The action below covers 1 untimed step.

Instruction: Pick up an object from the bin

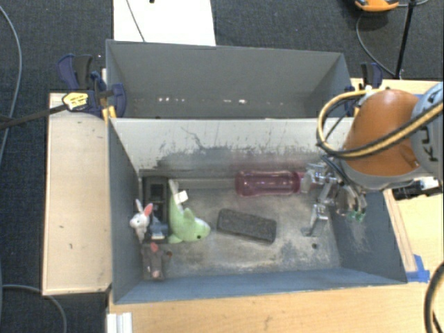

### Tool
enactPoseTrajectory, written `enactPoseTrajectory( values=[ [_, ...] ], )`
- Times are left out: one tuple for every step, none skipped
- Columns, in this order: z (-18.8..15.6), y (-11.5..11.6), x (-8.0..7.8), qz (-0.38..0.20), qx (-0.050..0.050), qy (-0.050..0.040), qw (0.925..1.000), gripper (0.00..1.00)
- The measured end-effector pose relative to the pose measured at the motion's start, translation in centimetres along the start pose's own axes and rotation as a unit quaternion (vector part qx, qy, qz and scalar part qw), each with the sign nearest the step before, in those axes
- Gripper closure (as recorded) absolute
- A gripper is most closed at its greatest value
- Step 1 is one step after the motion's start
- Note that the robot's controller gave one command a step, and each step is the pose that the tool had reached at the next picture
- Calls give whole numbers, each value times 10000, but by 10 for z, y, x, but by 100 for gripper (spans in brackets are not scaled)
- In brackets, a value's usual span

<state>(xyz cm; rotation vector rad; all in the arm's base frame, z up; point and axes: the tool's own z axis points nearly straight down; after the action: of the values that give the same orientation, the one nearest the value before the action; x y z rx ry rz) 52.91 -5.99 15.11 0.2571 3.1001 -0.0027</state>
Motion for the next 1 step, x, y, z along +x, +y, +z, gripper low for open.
enactPoseTrajectory(
  values=[
    [-14, -25, 0, -95, 33, -69, 9999, 0]
  ],
)
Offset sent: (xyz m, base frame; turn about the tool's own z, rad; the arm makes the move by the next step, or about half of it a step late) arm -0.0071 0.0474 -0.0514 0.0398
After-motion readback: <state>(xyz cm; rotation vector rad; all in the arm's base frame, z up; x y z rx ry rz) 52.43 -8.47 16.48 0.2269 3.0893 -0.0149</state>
